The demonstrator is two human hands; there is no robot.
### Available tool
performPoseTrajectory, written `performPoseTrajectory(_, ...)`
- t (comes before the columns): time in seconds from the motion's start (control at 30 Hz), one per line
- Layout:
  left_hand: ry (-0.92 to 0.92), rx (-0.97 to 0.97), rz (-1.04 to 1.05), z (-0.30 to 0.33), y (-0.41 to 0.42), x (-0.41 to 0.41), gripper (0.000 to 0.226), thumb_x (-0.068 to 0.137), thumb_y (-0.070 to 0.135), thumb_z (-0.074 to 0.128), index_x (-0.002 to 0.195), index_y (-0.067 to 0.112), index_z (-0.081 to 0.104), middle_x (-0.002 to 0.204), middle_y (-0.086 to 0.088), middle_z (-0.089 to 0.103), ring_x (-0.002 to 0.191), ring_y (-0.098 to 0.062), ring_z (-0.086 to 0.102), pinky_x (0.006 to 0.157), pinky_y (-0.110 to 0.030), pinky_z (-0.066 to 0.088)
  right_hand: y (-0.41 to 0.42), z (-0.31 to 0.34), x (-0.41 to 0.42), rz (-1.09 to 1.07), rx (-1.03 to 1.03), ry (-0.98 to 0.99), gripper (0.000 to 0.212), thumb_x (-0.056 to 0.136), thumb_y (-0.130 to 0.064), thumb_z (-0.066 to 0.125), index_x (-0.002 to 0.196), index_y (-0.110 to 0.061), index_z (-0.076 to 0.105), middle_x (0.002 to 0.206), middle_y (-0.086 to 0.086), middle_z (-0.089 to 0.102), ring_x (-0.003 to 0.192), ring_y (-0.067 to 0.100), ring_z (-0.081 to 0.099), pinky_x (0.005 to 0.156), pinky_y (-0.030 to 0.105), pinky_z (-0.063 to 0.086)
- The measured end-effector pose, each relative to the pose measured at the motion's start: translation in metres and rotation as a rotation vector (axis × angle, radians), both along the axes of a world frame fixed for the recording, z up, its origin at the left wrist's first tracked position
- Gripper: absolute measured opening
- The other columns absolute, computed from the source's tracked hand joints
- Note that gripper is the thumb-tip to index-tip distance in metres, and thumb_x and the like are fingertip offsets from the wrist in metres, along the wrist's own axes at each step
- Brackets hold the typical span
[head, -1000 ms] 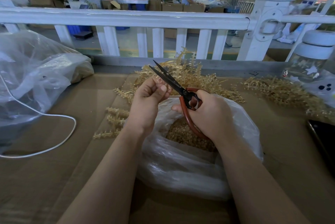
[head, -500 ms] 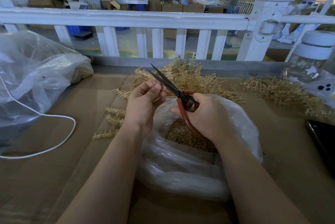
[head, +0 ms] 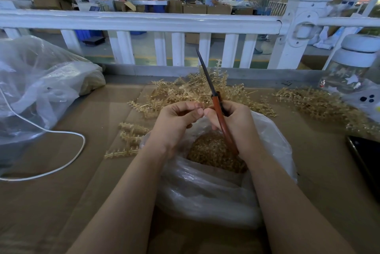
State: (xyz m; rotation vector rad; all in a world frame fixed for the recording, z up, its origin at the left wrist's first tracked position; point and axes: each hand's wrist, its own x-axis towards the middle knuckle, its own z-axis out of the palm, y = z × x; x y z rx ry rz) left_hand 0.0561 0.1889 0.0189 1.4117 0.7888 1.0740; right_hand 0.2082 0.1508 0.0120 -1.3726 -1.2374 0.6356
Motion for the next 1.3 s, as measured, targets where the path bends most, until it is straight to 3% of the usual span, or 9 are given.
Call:
performPoseTrajectory(0.17, -0.028, -0.028, 0.024, 0.002, -0.001, 0.000, 0.010, 0.087, 0.012, 0.070, 0.080, 0.019, 0.071, 0.078, 0.005, 0.071, 0.068, -0.004, 0.059, 0.065, -0.018, 0.046, 0.000, 0.001, -0.001, -0.012, 0.015, 0.007, 0.014, 0.088, -0.019, 0.076, 0.075, -0.017, 0.071, 0.055, -0.008, 0.064, 0.049, 0.002, 0.057, 0.053, 0.022, 0.048)
performPoseTrajectory(0.4, -0.063, -0.045, 0.115, 0.001, 0.000, 0.000, 0.022, 0.091, 0.018, 0.068, 0.069, 0.022, 0.071, 0.077, 0.002, 0.072, 0.069, -0.007, 0.059, 0.069, -0.025, 0.045, 0.002, -0.004, -0.001, -0.022, 0.048, -0.106, 0.010, 0.088, -0.023, 0.077, 0.084, -0.015, 0.072, 0.078, 0.006, 0.072, 0.070, 0.018, 0.068, 0.065, 0.032, 0.057)
performPoseTrajectory(0.53, -0.099, -0.008, 0.180, 0.001, 0.002, 0.000, 0.020, 0.092, 0.014, 0.067, 0.073, 0.020, 0.069, 0.071, 0.006, 0.069, 0.066, -0.004, 0.058, 0.065, -0.020, 0.045, 0.001, -0.008, 0.001, -0.084, 0.035, -0.194, 0.019, 0.083, -0.049, 0.077, 0.085, -0.031, 0.069, 0.076, -0.020, 0.071, 0.072, 0.000, 0.066, 0.063, 0.022, 0.052)
performPoseTrajectory(0.63, -0.106, 0.061, 0.237, 0.001, 0.002, -0.001, 0.012, 0.094, 0.014, 0.064, 0.082, 0.012, 0.066, 0.066, 0.011, 0.066, 0.065, -0.001, 0.059, 0.065, -0.017, 0.047, -0.003, -0.008, 0.005, -0.138, -0.005, -0.418, 0.046, 0.073, -0.075, 0.068, 0.097, -0.036, 0.065, 0.081, -0.022, 0.069, 0.079, -0.003, 0.063, 0.064, 0.018, 0.047)
performPoseTrajectory(0.77, -0.128, 0.105, 0.268, 0.003, 0.001, -0.002, 0.022, 0.098, 0.014, 0.059, 0.077, 0.018, 0.064, 0.066, 0.013, 0.062, 0.067, -0.004, 0.054, 0.065, -0.016, 0.046, -0.005, -0.009, 0.004, -0.149, 0.015, -0.615, 0.051, 0.075, -0.078, 0.064, 0.103, -0.036, 0.057, 0.087, -0.023, 0.061, 0.083, 0.000, 0.058, 0.065, 0.014, 0.043)
performPoseTrajectory(0.87, -0.136, 0.124, 0.272, 0.004, 0.001, -0.002, 0.026, 0.099, 0.009, 0.054, 0.076, 0.018, 0.064, 0.067, 0.009, 0.057, 0.069, -0.011, 0.047, 0.065, -0.018, 0.042, -0.006, -0.009, 0.004, -0.166, 0.009, -0.659, 0.056, 0.074, -0.081, 0.061, 0.103, -0.032, 0.058, 0.091, -0.019, 0.064, 0.086, 0.004, 0.061, 0.069, 0.023, 0.051)
performPoseTrajectory(1.03, -0.142, 0.131, 0.268, 0.005, 0.000, -0.002, 0.025, 0.099, 0.006, 0.054, 0.079, 0.014, 0.066, 0.074, -0.004, 0.052, 0.074, -0.018, 0.041, 0.064, -0.021, 0.039, -0.007, -0.006, 0.003, -0.194, 0.014, -0.726, 0.064, 0.073, -0.083, 0.057, 0.100, -0.025, 0.060, 0.091, -0.013, 0.067, 0.084, 0.009, 0.063, 0.073, 0.033, 0.058)
performPoseTrajectory(1.2, -0.149, 0.109, 0.278, 0.005, 0.001, -0.003, 0.021, 0.098, 0.005, 0.055, 0.083, 0.010, 0.069, 0.074, -0.002, 0.057, 0.075, -0.018, 0.042, 0.063, -0.018, 0.040, -0.008, -0.005, 0.002, -0.263, 0.060, -0.816, 0.059, 0.075, -0.083, 0.055, 0.090, -0.026, 0.060, 0.080, -0.016, 0.064, 0.072, 0.005, 0.057, 0.057, 0.019, 0.045)
performPoseTrajectory(1.3, -0.169, 0.098, 0.264, 0.006, 0.001, -0.004, 0.023, 0.098, 0.009, 0.056, 0.081, 0.015, 0.070, 0.073, -0.004, 0.052, 0.073, -0.018, 0.039, 0.061, -0.019, 0.038, -0.009, -0.006, 0.001, -0.289, 0.076, -0.856, 0.056, 0.077, -0.082, 0.056, 0.087, -0.028, 0.061, 0.076, -0.016, 0.063, 0.069, 0.004, 0.057, 0.057, 0.020, 0.048)
